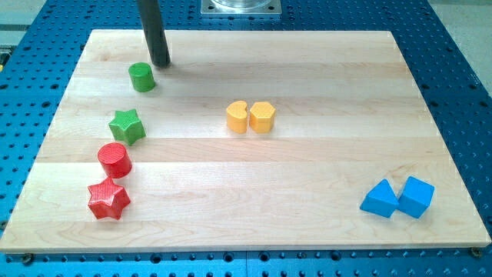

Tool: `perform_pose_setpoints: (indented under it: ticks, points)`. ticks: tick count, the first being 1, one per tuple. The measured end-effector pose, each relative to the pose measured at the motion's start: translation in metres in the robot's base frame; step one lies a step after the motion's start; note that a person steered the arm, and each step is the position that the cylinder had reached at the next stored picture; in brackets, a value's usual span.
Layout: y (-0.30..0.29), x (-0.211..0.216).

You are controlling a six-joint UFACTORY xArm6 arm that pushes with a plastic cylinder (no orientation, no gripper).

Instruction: Push the green circle above the green star

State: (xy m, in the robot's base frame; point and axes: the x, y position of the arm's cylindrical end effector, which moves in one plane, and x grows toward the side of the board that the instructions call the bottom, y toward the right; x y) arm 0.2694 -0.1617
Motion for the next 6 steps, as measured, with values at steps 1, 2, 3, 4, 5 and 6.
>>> perform_pose_setpoints:
  ticks: [1,2,3,4,5,6]
  points:
    - [-0.024,0.042]
    - [-0.021,0.069]
    - [0.03,0.066]
    - [0.028,0.102]
    - [0.022,0.078]
    - [0.005,0.054]
